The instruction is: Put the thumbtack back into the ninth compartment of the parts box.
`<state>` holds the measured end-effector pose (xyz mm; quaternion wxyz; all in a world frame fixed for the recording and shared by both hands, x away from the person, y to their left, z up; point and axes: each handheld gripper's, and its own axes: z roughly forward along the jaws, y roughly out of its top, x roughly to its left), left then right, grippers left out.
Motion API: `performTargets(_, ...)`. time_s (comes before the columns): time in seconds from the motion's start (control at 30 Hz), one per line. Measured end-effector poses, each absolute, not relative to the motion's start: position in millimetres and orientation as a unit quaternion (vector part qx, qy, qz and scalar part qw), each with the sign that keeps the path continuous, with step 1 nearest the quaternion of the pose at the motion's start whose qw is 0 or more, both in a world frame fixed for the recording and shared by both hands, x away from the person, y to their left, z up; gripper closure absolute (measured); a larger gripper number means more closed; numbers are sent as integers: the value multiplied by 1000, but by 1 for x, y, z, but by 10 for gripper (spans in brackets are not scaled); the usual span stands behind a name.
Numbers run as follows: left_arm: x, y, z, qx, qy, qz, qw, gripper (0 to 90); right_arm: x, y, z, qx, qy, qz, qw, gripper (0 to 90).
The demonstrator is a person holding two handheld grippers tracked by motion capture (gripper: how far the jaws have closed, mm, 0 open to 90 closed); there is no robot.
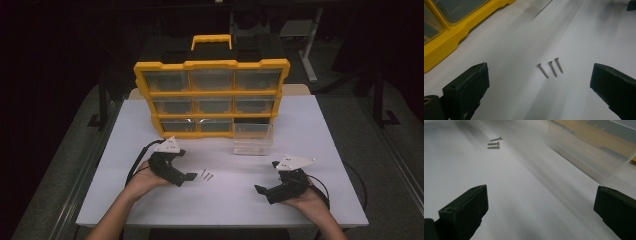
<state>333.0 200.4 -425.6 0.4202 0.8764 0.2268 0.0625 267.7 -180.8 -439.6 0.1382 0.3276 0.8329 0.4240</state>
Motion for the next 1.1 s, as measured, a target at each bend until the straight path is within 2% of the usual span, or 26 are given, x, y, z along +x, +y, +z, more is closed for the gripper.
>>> performTargets(1.0, 347, 170, -434, 884, 227, 66, 404, 25, 269, -180, -440, 328, 834, 423, 138, 0)
performTargets(1.1, 347, 167, -435, 886, 224, 68, 399, 45, 268, -180, -440, 327, 834, 423, 139, 0)
